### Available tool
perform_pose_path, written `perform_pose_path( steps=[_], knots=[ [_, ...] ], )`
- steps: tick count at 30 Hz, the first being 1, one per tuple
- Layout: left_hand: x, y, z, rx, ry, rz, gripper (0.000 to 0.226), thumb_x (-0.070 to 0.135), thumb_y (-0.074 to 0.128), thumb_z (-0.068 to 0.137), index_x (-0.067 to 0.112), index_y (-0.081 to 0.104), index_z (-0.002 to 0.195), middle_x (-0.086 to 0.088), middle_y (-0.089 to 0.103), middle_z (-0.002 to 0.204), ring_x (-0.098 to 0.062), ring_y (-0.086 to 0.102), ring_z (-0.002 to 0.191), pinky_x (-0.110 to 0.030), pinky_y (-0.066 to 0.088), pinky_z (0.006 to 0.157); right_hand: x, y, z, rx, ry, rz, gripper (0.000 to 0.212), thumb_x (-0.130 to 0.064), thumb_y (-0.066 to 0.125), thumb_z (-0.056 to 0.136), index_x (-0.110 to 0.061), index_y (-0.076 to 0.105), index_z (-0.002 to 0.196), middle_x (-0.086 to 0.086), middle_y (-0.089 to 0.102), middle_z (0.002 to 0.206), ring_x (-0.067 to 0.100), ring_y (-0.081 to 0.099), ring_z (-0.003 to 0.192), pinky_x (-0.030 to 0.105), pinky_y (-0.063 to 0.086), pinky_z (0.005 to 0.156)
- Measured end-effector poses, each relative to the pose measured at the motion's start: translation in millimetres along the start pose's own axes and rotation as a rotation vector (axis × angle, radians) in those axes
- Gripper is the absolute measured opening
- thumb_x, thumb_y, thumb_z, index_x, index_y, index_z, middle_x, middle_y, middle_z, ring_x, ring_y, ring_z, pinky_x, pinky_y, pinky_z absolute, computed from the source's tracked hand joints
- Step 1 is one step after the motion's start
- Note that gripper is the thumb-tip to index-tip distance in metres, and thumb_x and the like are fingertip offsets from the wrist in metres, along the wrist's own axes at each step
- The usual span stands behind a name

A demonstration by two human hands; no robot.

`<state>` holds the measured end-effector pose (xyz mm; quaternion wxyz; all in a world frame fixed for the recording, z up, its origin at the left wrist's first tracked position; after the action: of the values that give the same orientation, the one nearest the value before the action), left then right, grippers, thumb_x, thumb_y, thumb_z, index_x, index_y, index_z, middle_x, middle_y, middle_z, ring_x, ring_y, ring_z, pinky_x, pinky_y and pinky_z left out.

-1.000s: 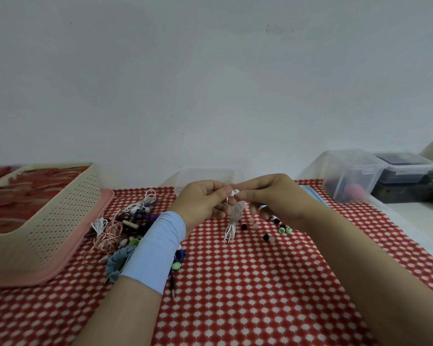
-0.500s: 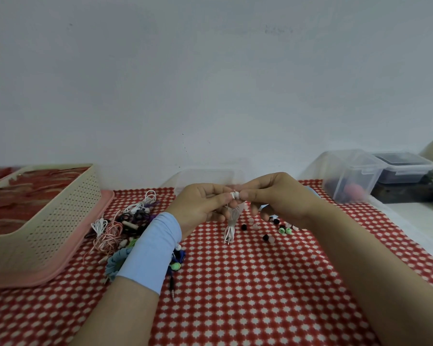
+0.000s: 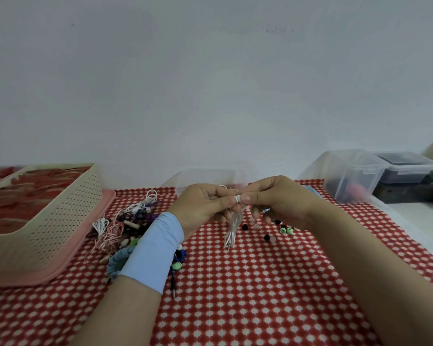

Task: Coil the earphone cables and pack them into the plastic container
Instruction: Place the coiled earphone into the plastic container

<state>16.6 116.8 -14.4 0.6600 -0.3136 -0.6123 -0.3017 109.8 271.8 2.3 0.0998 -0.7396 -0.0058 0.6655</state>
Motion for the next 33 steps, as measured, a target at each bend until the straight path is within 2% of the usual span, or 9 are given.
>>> perform_pose_path(
  steps=[3,5,8,11,14,18,23,27,33],
  knots=[
    [-1,1,0,-0.004,-0.001,0.010,0.010,0.003,0.064,0.090,0.007,0.073,0.090,-0.006,0.074,0.076,-0.009,0.065,0.059,-0.019,0.054,0.058,2,-1,1,0.004,0.018,-0.012,0.018,-0.017,0.074,0.084,-0.005,0.079,0.096,0.008,0.076,0.082,0.014,0.058,0.060,0.022,0.046,0.051],
    [-3,2,0,-0.002,-0.013,0.005,0.010,0.003,0.064,0.090,0.006,0.073,0.092,-0.007,0.074,0.076,-0.010,0.064,0.059,-0.019,0.054,0.058,4,-1,2,0.031,0.015,-0.025,0.021,-0.018,0.078,0.079,-0.004,0.077,0.094,0.009,0.074,0.080,0.015,0.058,0.058,0.022,0.045,0.048],
    [-5,3,0,0.008,-0.042,-0.046,0.012,0.004,0.061,0.092,0.007,0.072,0.092,-0.006,0.073,0.076,-0.009,0.063,0.058,-0.018,0.053,0.056,3,-2,2,0.093,-0.063,-0.008,0.017,-0.011,0.079,0.081,-0.007,0.071,0.096,0.010,0.070,0.078,0.017,0.061,0.055,0.025,0.048,0.045],
    [-4,3,2,0.024,-0.067,-0.117,0.013,0.008,0.058,0.095,0.003,0.070,0.096,-0.004,0.072,0.076,-0.008,0.062,0.057,-0.016,0.052,0.053,-4,-4,1,0.116,-0.217,-0.117,0.014,-0.009,0.074,0.089,-0.005,0.077,0.102,0.016,0.075,0.087,0.019,0.065,0.059,0.028,0.055,0.050],
    [-3,3,3,0.028,-0.100,-0.167,0.013,0.010,0.058,0.095,0.002,0.069,0.096,-0.003,0.072,0.076,-0.009,0.061,0.056,-0.016,0.051,0.050,-10,-6,0,0.146,-0.304,-0.233,0.012,-0.010,0.075,0.089,-0.009,0.081,0.100,0.012,0.078,0.090,0.021,0.068,0.063,0.032,0.060,0.056],
    [-3,5,2,0.015,-0.124,-0.170,0.013,0.010,0.059,0.095,0.003,0.070,0.094,-0.005,0.072,0.078,-0.009,0.061,0.055,-0.015,0.050,0.049,-11,-9,0,0.129,-0.316,-0.364,0.017,-0.007,0.078,0.087,-0.014,0.081,0.102,0.004,0.079,0.087,0.022,0.073,0.068,0.035,0.063,0.061],
    [-2,7,2,-0.009,-0.157,-0.150,0.016,0.012,0.058,0.096,0.000,0.068,0.095,-0.007,0.072,0.077,-0.010,0.063,0.055,-0.017,0.052,0.049,-11,-9,2,0.188,-0.338,-0.437,0.012,-0.009,0.082,0.082,-0.018,0.083,0.090,0.000,0.078,0.081,0.034,0.070,0.069,0.049,0.062,0.066],
    [-1,7,2,0.001,-0.165,-0.175,0.017,0.013,0.059,0.095,0.000,0.067,0.099,-0.007,0.073,0.078,-0.010,0.063,0.055,-0.017,0.052,0.048,-13,-7,1,0.197,-0.361,-0.466,0.008,-0.018,0.082,0.083,-0.019,0.082,0.091,-0.004,0.078,0.080,0.029,0.069,0.067,0.043,0.061,0.066],
    [0,5,1,-0.021,-0.170,-0.156,0.015,0.010,0.057,0.095,0.001,0.068,0.101,-0.010,0.074,0.084,-0.012,0.065,0.060,-0.019,0.056,0.053,-13,-7,1,0.160,-0.348,-0.491,0.009,-0.018,0.079,0.086,-0.023,0.081,0.093,-0.008,0.078,0.083,0.012,0.068,0.063,0.024,0.059,0.062]
  ],
)
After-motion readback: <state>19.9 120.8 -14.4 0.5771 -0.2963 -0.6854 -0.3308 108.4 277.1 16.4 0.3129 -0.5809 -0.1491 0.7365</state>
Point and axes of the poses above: each hand's wrist, its own z-axis towards the middle knuckle, its own y-axis out of the palm, x = y × z, the point moved 3 cm from there along z, towards the middle knuckle
